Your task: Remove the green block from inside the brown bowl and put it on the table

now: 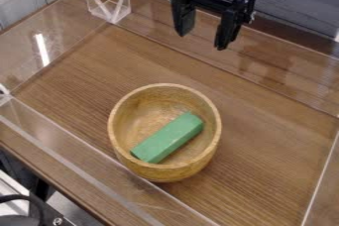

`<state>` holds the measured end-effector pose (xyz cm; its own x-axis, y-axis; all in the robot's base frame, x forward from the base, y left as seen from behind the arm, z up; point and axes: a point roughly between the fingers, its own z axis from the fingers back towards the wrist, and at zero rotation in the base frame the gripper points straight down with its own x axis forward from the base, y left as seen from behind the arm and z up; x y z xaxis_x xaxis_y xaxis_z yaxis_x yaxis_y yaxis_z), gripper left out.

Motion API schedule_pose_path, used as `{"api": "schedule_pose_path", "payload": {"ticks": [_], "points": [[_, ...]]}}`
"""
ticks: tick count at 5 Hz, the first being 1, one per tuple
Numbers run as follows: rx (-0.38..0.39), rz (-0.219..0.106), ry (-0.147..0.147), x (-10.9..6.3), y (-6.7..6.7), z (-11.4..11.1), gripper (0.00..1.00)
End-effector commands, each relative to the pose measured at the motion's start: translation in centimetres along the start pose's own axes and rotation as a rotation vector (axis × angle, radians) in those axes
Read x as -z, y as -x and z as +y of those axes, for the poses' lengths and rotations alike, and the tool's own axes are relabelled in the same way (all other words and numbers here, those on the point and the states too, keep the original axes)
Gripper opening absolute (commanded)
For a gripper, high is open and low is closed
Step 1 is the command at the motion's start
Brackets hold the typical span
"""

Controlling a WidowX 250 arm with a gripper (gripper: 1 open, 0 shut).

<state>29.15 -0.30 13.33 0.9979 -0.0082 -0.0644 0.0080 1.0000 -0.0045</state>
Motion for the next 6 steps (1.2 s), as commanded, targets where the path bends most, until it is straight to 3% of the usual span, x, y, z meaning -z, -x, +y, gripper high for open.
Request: {"api": "schedule_pose_path", "payload": {"ticks": [1,2,3,6], "points": [[0.035,0.025,-0.007,1.3,2.0,0.1,1.00],[0.089,0.033,-0.019,3.0,5.6,-0.1,1.00],[0.114,0.013,-0.026,4.4,7.4,-0.5,1.00],[0.151,-0.027,-0.020,7.2,8.1,-1.2,1.00]]}}
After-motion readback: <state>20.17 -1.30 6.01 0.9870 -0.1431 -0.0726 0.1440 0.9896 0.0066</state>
